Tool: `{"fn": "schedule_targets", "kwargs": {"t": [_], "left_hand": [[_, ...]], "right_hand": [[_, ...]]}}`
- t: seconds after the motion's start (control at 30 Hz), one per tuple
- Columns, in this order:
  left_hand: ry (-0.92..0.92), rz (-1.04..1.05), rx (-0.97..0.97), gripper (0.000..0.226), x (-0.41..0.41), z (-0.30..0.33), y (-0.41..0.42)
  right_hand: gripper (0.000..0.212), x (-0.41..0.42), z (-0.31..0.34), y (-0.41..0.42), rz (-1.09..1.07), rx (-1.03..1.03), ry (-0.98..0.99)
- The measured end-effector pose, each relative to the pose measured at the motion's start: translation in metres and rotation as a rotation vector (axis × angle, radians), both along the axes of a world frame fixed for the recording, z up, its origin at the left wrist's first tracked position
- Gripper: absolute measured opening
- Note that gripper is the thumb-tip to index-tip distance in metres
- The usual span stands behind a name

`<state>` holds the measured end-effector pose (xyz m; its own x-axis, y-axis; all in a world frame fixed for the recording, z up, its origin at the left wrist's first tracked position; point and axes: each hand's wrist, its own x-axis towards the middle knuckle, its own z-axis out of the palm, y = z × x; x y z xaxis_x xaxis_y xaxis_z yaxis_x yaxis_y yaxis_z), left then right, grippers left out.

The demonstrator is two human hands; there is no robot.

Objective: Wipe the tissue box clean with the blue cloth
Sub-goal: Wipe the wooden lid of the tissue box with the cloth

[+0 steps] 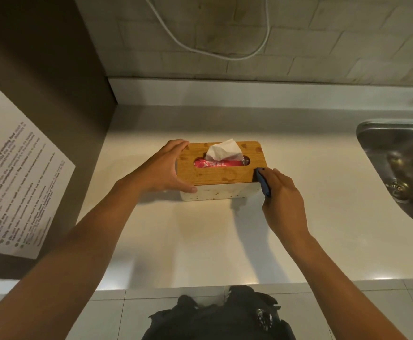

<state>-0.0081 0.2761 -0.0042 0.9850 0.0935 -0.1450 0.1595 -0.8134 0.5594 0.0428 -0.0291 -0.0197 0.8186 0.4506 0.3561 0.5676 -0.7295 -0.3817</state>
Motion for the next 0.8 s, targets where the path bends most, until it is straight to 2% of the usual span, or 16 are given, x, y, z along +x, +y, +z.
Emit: {"fn": "schedule_targets", "kwargs": {"t": [0.1, 0.17, 0.33, 0.57, 0.73, 0.8], "left_hand": [[-0.018, 0.023, -0.008, 0.133, 0.000, -0.003, -0.002], [-0.037, 0.045, -0.040, 0.132, -0.002, -0.006, -0.004], [-0.052, 0.065, -0.082, 0.131, -0.004, -0.013, -0.004], [-0.085, 0.079, -0.100, 0.129, -0.007, -0.018, -0.008], [-0.100, 0.097, -0.120, 0.129, -0.008, -0.019, -0.010], [-0.108, 0.099, -0.135, 0.129, -0.010, -0.020, -0.011]], "right_hand": [[0.031, 0.008, 0.010, 0.013, -0.013, -0.065, -0.012], [0.030, 0.003, 0.012, 0.022, -0.008, -0.059, -0.013], [0.046, -0.020, 0.003, -0.004, 0.020, -0.082, -0.016], [0.031, 0.003, 0.016, 0.020, -0.011, -0.059, -0.003], [0.048, -0.022, 0.006, 0.017, 0.049, -0.075, 0.000], [0.045, -0.017, 0.006, 0.005, 0.054, -0.062, -0.016]]}}
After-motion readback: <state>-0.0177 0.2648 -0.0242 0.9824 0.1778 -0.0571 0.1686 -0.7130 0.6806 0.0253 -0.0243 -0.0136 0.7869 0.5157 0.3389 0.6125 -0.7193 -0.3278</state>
